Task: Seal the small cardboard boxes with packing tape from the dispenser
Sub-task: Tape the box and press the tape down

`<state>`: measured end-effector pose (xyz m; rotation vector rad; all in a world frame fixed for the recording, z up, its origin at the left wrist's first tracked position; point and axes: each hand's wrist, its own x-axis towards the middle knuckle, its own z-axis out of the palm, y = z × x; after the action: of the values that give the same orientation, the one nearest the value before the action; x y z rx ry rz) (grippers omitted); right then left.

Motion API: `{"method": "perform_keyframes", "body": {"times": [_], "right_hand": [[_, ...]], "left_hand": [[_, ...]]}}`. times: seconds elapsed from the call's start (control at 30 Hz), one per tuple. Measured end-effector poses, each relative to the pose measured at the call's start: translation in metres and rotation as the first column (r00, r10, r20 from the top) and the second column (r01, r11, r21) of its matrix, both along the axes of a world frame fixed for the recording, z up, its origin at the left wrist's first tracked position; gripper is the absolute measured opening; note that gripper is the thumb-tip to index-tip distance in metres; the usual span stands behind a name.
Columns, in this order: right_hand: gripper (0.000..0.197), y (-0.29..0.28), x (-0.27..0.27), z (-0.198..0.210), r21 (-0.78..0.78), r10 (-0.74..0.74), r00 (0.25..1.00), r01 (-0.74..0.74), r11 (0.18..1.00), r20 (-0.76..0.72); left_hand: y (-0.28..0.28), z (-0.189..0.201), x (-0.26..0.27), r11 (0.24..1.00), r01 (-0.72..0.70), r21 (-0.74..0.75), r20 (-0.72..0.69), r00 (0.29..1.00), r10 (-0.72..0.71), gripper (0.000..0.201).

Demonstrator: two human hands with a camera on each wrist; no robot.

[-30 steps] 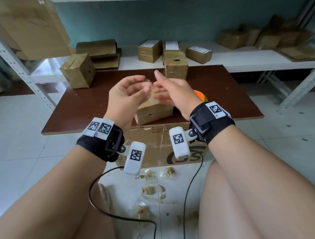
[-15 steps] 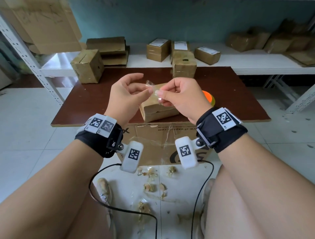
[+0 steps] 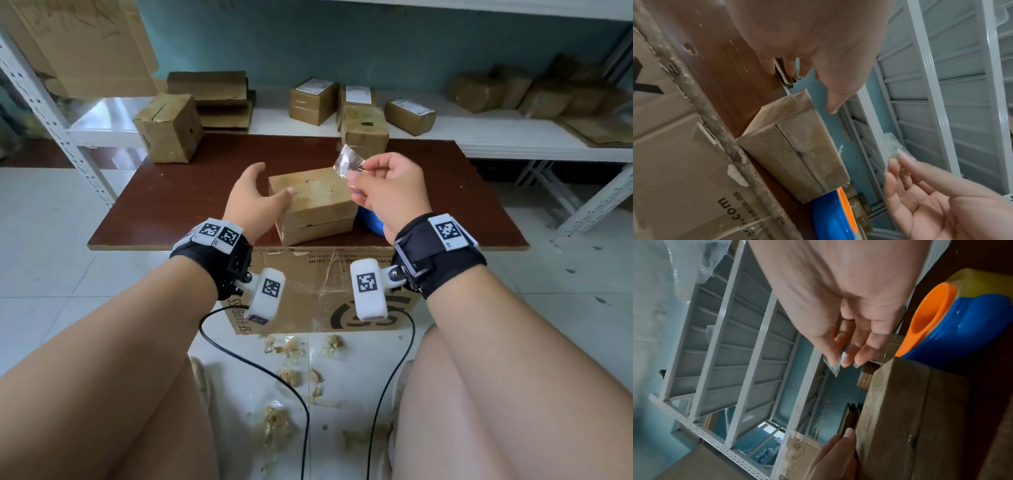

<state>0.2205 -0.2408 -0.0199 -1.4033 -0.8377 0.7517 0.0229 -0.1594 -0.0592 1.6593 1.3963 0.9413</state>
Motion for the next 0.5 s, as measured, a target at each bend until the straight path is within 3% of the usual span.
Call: {"method": "perform_keyframes", "body": {"times": [0.17,0.3,0.4,0.5], "right_hand": [[0.02,0.006,0.002,-0.008,-0.013,0.005,1.0,-0.005,1.0,-0.004],[0.019,0.009,-0.002,-0.013,-0.026,0.072,0.996,-0.071,0.997,0.046],[0.02,0.011,-0.006,-0.015,0.006,0.136,0.983,-0.138,0.99,0.122],[0.022,0.013,-0.013,-0.013,0.022,0.181,0.964,-0.189,0.982,0.196]], "left_hand": [[0.001,-0.001,0.011,0.999,0.045,-0.011,-0.055,0.997,-0.046,0.077],[-0.006,-0.004,0.01,0.999,0.03,0.045,-0.179,0.984,-0.021,0.059],[-0.015,0.005,0.005,0.984,0.058,0.168,-0.009,0.998,-0.057,0.047],[-0.023,0.015,0.001,0.975,0.114,0.191,0.172,0.974,-0.147,0.04]]}}
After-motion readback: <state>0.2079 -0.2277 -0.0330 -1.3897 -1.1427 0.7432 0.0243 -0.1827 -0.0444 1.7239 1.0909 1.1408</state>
